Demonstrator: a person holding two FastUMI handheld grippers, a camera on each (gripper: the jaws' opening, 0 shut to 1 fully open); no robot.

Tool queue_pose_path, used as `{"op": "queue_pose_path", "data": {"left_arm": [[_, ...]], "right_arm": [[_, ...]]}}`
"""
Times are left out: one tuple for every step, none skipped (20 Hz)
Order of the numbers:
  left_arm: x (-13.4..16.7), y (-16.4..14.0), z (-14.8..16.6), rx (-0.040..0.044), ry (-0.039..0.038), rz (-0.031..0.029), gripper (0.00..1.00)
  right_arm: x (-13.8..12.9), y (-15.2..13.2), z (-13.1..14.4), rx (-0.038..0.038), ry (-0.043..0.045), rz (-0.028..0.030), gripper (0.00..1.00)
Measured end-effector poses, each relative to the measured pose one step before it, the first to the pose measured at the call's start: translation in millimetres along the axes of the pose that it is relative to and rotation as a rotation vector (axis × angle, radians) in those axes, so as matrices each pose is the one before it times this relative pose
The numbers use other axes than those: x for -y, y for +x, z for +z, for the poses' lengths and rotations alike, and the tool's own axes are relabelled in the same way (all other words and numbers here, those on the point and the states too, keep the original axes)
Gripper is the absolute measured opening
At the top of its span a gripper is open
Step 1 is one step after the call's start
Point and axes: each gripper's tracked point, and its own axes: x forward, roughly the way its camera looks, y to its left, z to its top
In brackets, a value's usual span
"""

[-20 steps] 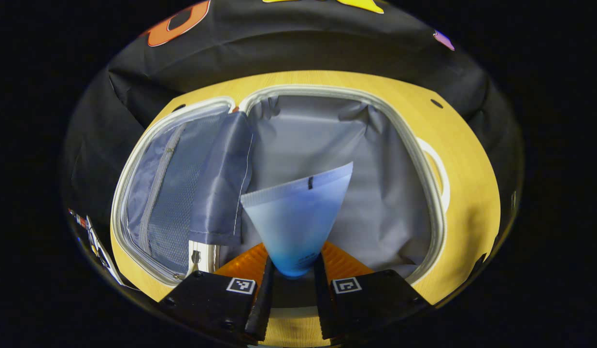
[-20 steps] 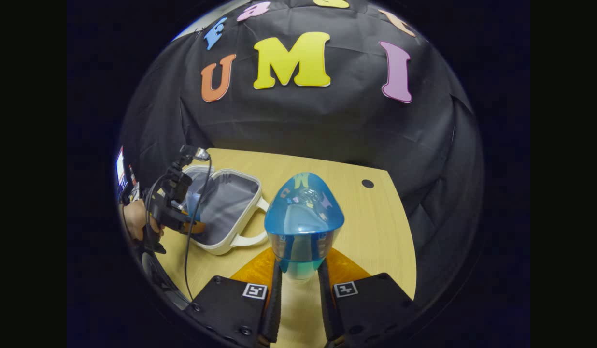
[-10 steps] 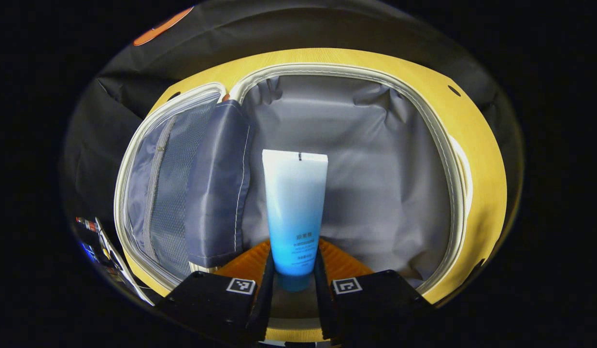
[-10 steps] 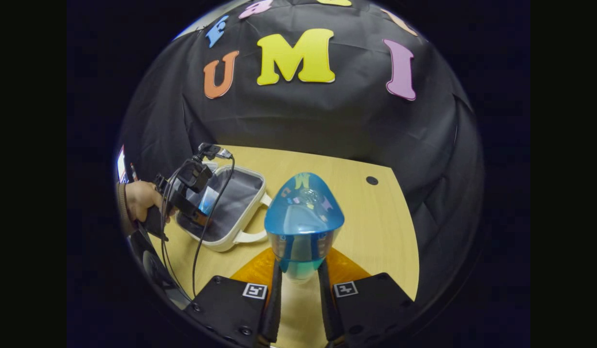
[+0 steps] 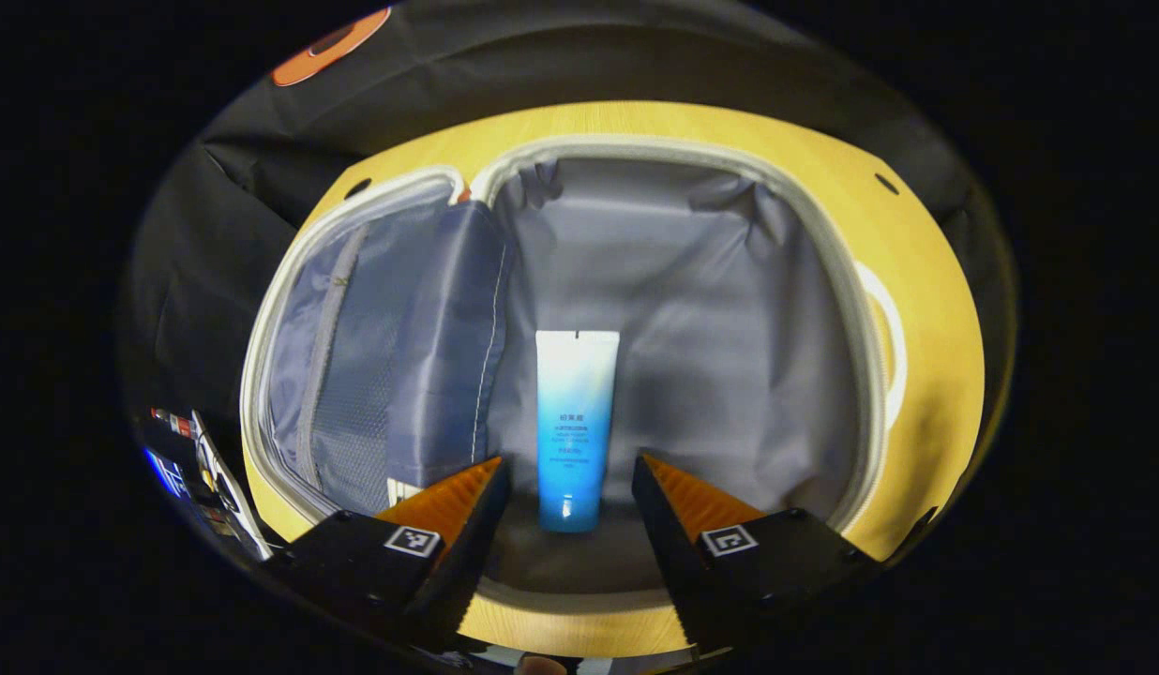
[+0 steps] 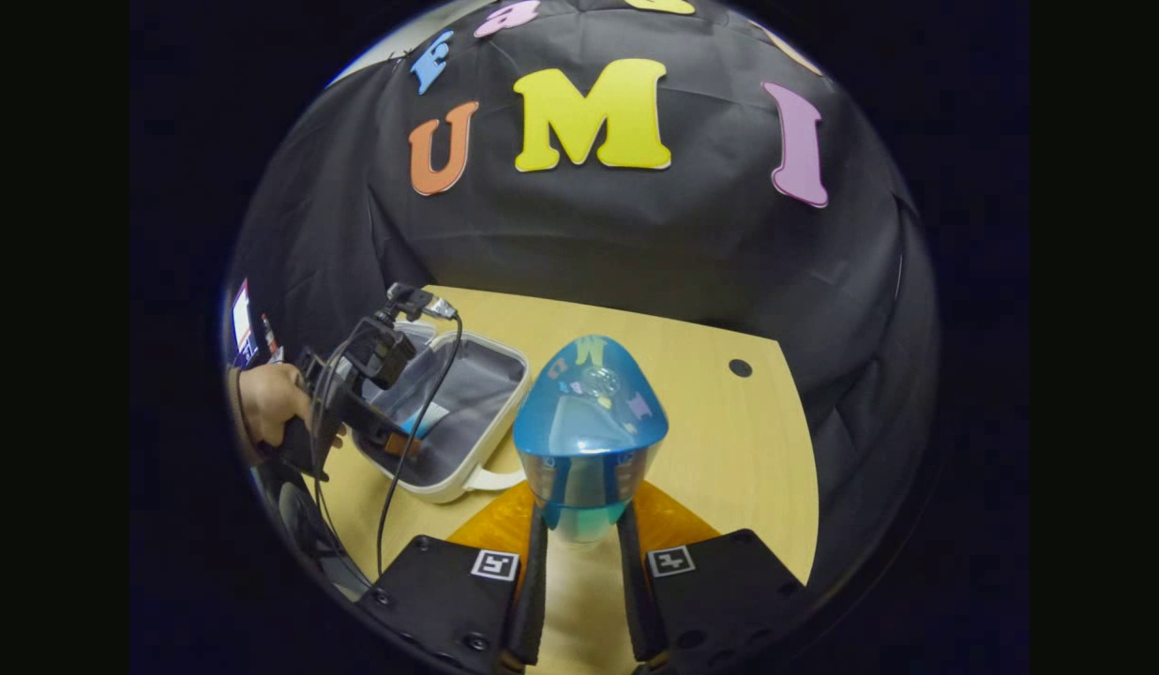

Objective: First open the suitcase, pack the skin care products into it, and then close the suitcase.

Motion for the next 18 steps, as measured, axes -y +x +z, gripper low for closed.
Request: {"op": "queue_pose_path", "data": {"left_arm": [[-0.59,-16.32,7.81,0.06821,-0.0019,-0.00304,0.96],[-0.86,-17.37,8.44,0.07169,-0.00086,-0.00125,0.97],[-2.94,-17.96,8.17,0.07618,-0.00348,0.0033,0.97],[-6.1,-17.58,8.25,0.06749,-0.00007,0.00911,0.97],[-6.74,-17.39,7.99,0.07366,-0.00102,0.00893,0.97],[-7.32,-16.14,8.74,0.06745,-0.00734,0.00723,0.96],[-8.15,-15.05,5.24,0.05595,-0.01289,0.00935,0.96],[-10.16,-16.44,6.29,0.04722,-0.01965,0.01039,0.97],[-10.83,-17.84,5.51,0.05239,-0.02031,0.00886,0.96],[-10.05,-14.57,4.63,0.04177,-0.0178,0.0058,0.96],[-11.66,-13.01,4.75,0.03575,-0.00774,0.00821,0.96],[-11.28,-9.38,2.41,0.02492,-0.00415,0.00572,0.96],[-8.78,-8.42,1.61,0.02165,-0.00319,0.00557,0.96],[-6.73,-9.46,4.68,0.02087,-0.00965,0.00224,0.96],[-4.69,-3.77,1.81,0.01997,-0.01565,-0.00641,0.96],[-4.28,-2.86,4.06,0.02207,-0.0164,-0.01436,0.96],[-6.0,-2.59,4.01,0.01924,-0.00933,0.00487,0.96],[-5.05,-0.22,3.44,0.01326,-0.00643,-0.00785,0.96]], "right_arm": [[-6.55,4.89,7.35,0.00479,-0.01175,0.01103,0.33],[-7.59,4.76,7.56,0.00622,-0.01347,0.01021,0.33],[-8.81,5.82,9.02,0.00629,-0.01274,0.01207,0.33],[-10.46,6.33,6.74,0.00329,-0.00966,0.01316,0.33],[-11.41,7.08,5.98,-0.00181,-0.00443,0.01571,0.33],[-13.12,7.34,3.48,-0.00641,-0.00131,0.01378,0.33],[-14.66,8.74,3.6,-0.00756,0.00083,0.01695,0.33],[-17.08,8.05,0.47,-0.01083,0.00246,0.01988,0.33],[-16.28,9.68,-0.13,-0.01131,0.00135,0.01883,0.33],[-15.65,11.26,-2.99,-0.01733,-0.00175,0.0126,0.33],[-14.01,9.88,-4.73,-0.01939,-0.00094,0.00929,0.33],[-14.42,11.93,-6.18,-0.0194,-0.001,0.01057,0.33],[-11.53,10.0,-7.17,-0.02558,0.00176,0.0037,0.33],[-9.39,9.7,-9.59,-0.02647,0.00642,0.00011,0.33],[-7.87,9.27,-7.97,-0.02823,0.01074,0.00214,0.33],[-6.08,10.99,-7.85,-0.0303,0.01737,-0.00284,0.33],[-5.5,7.02,-7.8,-0.03137,0.02451,-0.00562,0.33],[-4.13,7.27,-8.53,-0.02961,0.03043,-0.004,0.33]]}}
